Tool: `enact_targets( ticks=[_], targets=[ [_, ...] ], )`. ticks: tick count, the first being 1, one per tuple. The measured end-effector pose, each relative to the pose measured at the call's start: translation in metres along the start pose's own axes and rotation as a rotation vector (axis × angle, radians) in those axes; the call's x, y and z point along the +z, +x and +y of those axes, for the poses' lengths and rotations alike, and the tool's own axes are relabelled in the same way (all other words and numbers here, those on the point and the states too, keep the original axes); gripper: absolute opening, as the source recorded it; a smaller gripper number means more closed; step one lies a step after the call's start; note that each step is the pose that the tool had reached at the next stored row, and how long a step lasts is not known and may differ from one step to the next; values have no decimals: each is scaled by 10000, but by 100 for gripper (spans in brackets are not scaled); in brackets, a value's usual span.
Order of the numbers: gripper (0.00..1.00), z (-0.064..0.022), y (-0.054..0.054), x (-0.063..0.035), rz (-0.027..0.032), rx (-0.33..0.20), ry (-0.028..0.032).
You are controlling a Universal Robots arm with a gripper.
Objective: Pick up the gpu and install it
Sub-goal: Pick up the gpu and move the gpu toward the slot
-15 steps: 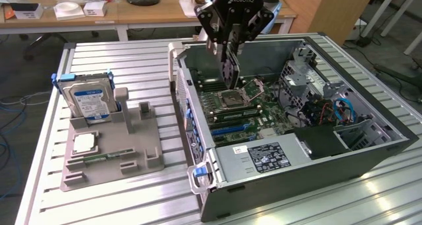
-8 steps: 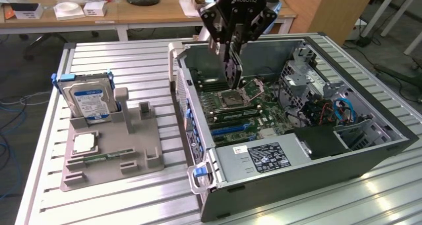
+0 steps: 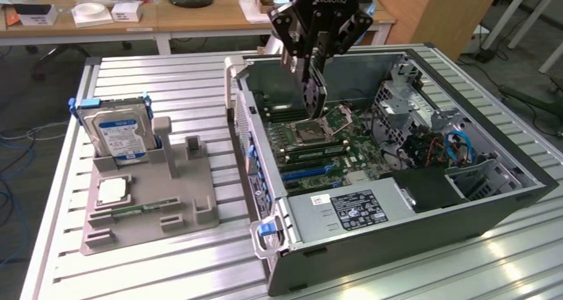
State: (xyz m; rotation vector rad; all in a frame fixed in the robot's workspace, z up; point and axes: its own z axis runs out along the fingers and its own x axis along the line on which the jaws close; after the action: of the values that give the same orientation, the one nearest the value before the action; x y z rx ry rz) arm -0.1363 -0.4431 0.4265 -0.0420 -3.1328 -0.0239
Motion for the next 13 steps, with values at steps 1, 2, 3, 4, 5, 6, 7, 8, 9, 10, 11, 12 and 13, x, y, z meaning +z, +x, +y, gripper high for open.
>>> enact_targets(
  ticks=[1,2,3,4,5,6,7,8,9,10,11,12,13],
  targets=[
    [26,0,-8,0,0,0,1],
    [26,0,-16,0,0,0,0],
    [26,0,-24,0,0,-1,0],
    [26,1,-32,0,0,0,0],
    [26,1,-40,1,0,0,0],
    [26,1,-49,1,0,0,0],
    [26,1,-57,1,0,0,0],
    [26,1,-64,2,-1,0,-1],
    [26,2,-70,2,0,-1,0],
    [26,2,-75,3,0,-4,0],
    [26,2,-79,3,1,-6,1],
    [26,2,-83,4,0,-6,0],
    [26,2,-88,4,0,-6,0]
  ],
)
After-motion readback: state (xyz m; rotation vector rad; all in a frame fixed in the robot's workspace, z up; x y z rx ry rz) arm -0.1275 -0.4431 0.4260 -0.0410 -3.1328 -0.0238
